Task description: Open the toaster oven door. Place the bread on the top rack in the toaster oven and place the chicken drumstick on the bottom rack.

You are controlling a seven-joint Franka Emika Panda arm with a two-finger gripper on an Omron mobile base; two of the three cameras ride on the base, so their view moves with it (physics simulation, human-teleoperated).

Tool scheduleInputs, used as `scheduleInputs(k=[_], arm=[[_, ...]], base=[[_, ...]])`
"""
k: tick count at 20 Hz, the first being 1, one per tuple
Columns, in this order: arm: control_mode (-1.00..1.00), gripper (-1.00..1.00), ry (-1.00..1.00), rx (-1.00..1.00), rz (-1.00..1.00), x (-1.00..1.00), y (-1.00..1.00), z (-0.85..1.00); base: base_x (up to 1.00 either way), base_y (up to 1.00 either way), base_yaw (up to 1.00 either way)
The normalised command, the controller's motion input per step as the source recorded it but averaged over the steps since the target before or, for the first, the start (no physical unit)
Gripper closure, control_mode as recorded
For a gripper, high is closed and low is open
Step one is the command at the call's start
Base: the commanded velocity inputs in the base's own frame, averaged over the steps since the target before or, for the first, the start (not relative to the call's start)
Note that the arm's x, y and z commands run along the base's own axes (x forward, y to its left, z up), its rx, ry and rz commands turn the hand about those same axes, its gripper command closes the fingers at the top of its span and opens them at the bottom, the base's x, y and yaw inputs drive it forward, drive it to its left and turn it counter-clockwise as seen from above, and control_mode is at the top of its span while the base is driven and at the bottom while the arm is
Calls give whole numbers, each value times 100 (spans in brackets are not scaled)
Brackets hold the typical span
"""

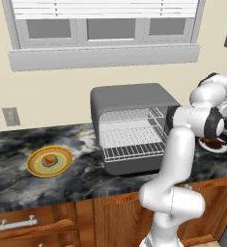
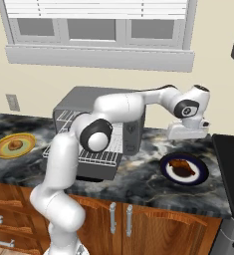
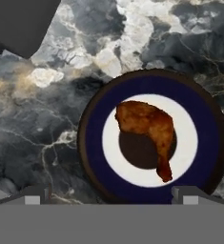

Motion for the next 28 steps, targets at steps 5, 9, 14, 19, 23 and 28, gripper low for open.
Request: scheduleInputs(k=[5,9,14,19,23,28], arm=[[-100,-100,0,-3,-17,14,0,-9],[-100,-100,0,-3,-18,13,-2,-17],[-100,-100,-5,0,-12,2,-3,-28],[-100,-100,-9,-1,-8,0,-8,-27],[-100,-100,-5,-3,-7,0,-11,-24],[-100,-100,-5,-6,-8,3,-2,-18]], base=[[0,0,0],[0,0,0],[0,0,0],[0,0,0],[0,0,0],[0,0,0]])
